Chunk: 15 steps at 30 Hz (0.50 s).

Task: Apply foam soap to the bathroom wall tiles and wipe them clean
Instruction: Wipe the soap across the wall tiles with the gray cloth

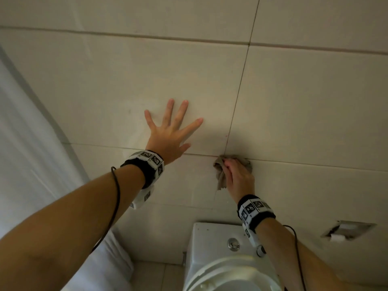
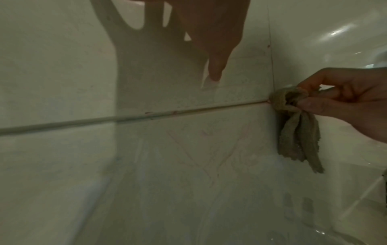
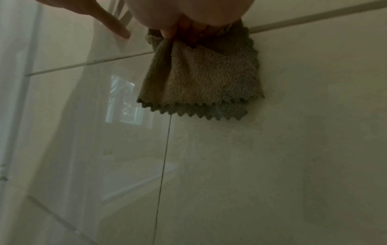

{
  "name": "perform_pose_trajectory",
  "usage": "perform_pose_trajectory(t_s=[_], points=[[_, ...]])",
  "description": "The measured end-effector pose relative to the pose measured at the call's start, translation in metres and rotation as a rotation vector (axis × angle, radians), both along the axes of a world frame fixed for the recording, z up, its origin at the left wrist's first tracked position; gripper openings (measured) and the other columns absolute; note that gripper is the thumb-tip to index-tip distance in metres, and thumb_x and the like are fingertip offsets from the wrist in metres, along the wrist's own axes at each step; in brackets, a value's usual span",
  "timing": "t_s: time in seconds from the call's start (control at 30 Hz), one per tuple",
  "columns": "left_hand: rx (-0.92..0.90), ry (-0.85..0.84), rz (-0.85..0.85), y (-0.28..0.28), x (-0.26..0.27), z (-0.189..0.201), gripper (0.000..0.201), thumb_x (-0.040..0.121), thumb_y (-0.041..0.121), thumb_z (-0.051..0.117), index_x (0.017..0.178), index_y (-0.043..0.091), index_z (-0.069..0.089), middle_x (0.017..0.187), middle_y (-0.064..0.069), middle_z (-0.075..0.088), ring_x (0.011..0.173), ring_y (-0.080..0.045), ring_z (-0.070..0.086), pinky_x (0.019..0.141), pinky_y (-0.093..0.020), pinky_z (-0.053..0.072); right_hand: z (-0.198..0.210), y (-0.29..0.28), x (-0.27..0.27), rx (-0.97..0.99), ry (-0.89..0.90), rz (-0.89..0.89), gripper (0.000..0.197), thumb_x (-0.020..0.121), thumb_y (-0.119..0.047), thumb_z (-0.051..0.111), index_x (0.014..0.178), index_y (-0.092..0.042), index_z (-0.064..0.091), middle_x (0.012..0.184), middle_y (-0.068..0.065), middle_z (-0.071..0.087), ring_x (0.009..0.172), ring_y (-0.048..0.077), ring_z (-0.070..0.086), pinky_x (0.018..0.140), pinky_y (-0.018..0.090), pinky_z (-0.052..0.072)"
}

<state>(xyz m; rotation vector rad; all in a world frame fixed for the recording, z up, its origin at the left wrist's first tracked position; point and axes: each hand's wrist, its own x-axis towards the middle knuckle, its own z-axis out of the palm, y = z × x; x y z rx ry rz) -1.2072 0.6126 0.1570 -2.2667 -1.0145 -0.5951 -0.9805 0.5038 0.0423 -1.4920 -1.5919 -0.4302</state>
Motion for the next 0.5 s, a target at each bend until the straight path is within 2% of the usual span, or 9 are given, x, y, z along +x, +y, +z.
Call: perform_pose_trajectory(t_s=[0.17, 0.3, 0.4, 0.5], points=[[-0.006, 0.067, 0.001, 0.001, -0.013, 0.003, 0.108, 0.069, 0.037, 0.080, 0.156, 0.043, 0.018, 0.169, -0.011, 0.002, 0.153, -0.042, 0.000, 0.097, -0.087, 0.017, -0.002, 0.001, -0.004, 0.043, 0.006, 0.006, 0.028, 0.096, -0.025, 0.050, 0.095, -0.003, 0.069, 0.094, 0.009, 0.073, 0.090, 0.011, 0.057, 0.084, 0.019, 0.043], [0.009, 0.091, 0.000, 0.002, -0.018, 0.003, 0.105, 0.070, 0.023, 0.078, 0.156, 0.041, 0.022, 0.168, -0.010, 0.007, 0.153, -0.041, 0.004, 0.096, -0.087, 0.019, -0.004, 0.002, -0.005, 0.042, 0.005, 0.008, 0.029, 0.096, -0.026, 0.050, 0.099, -0.004, 0.070, 0.098, 0.007, 0.074, 0.092, 0.011, 0.059, 0.086, 0.024, 0.048], [0.028, 0.097, 0.005, 0.005, -0.020, 0.001, 0.107, 0.071, 0.024, 0.081, 0.157, 0.041, 0.020, 0.169, -0.010, 0.006, 0.153, -0.041, 0.003, 0.096, -0.087, 0.019, -0.003, 0.006, -0.014, 0.035, -0.020, 0.049, 0.026, 0.095, -0.025, 0.052, 0.101, -0.006, 0.069, 0.099, 0.006, 0.074, 0.091, 0.011, 0.061, 0.087, 0.017, 0.045], [0.040, 0.114, 0.001, 0.007, -0.023, 0.001, 0.105, 0.073, 0.026, 0.080, 0.158, 0.040, 0.019, 0.169, -0.010, 0.006, 0.153, -0.040, 0.004, 0.096, -0.086, 0.019, -0.003, 0.012, -0.026, 0.001, 0.028, 0.048, 0.027, 0.097, -0.028, 0.051, 0.101, -0.008, 0.068, 0.094, 0.003, 0.074, 0.084, 0.013, 0.065, 0.081, 0.014, 0.044]])
